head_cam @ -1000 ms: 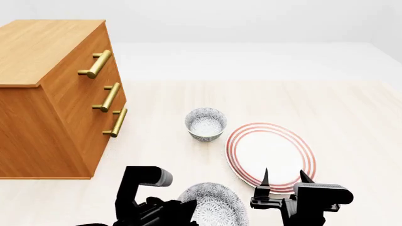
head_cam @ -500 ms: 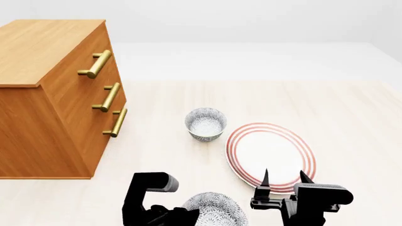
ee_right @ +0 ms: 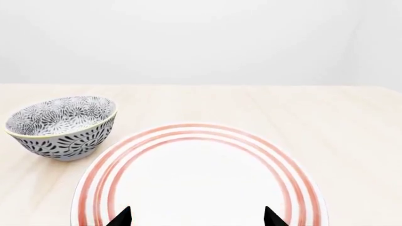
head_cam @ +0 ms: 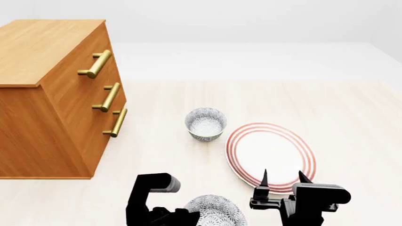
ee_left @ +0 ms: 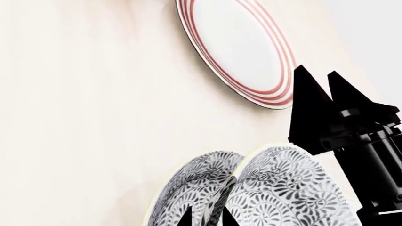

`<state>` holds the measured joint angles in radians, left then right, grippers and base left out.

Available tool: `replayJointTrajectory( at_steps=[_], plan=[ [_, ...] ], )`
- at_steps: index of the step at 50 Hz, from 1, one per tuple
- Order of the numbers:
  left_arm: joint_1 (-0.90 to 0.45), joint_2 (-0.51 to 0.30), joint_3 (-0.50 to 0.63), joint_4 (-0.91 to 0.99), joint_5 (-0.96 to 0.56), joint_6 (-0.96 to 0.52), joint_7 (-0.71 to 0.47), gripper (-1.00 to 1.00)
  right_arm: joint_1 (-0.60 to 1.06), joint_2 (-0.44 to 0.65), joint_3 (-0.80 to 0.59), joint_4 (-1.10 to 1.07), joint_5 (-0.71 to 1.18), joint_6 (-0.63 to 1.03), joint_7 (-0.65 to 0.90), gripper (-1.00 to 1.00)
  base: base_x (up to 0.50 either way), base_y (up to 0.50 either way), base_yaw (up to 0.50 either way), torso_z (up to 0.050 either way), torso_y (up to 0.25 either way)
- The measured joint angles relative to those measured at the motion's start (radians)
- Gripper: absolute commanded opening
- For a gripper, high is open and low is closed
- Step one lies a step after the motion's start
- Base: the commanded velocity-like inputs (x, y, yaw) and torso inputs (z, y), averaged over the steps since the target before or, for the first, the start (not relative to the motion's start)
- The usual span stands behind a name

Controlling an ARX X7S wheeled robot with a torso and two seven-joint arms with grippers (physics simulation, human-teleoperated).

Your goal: Stack the bowl in the middle on the bowl at the back.

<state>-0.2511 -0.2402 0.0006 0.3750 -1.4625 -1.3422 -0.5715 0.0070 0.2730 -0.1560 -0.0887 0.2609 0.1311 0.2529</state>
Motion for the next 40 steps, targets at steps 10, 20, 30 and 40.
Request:
replayJointTrajectory(
  at_steps=[10, 20, 30, 40],
  plan=[
    [-0.003, -0.005, 0.017, -0.024, 0.023, 0.021, 0.016, -1.00, 0.002, 0.002, -0.005, 0.006, 0.002, -0.003, 0.002, 1.00, 0.00, 0.00, 0.00, 0.000, 0.000],
    [-0.006, -0.010, 0.035, -0.042, 0.043, 0.037, 0.027, -1.00, 0.003, 0.004, -0.009, 0.010, 0.004, -0.006, 0.004, 1.00, 0.00, 0.00, 0.00, 0.000, 0.000],
    [-0.010, -0.013, 0.048, -0.044, 0.030, 0.055, 0.044, 1.00, 0.002, 0.008, -0.012, 0.011, 0.007, -0.007, 0.006, 1.00, 0.00, 0.00, 0.00, 0.000, 0.000],
    [-0.016, -0.016, 0.056, -0.035, -0.012, 0.077, 0.060, 1.00, 0.003, 0.011, -0.015, 0.013, 0.010, -0.008, 0.008, 1.00, 0.00, 0.00, 0.00, 0.000, 0.000]
  ],
)
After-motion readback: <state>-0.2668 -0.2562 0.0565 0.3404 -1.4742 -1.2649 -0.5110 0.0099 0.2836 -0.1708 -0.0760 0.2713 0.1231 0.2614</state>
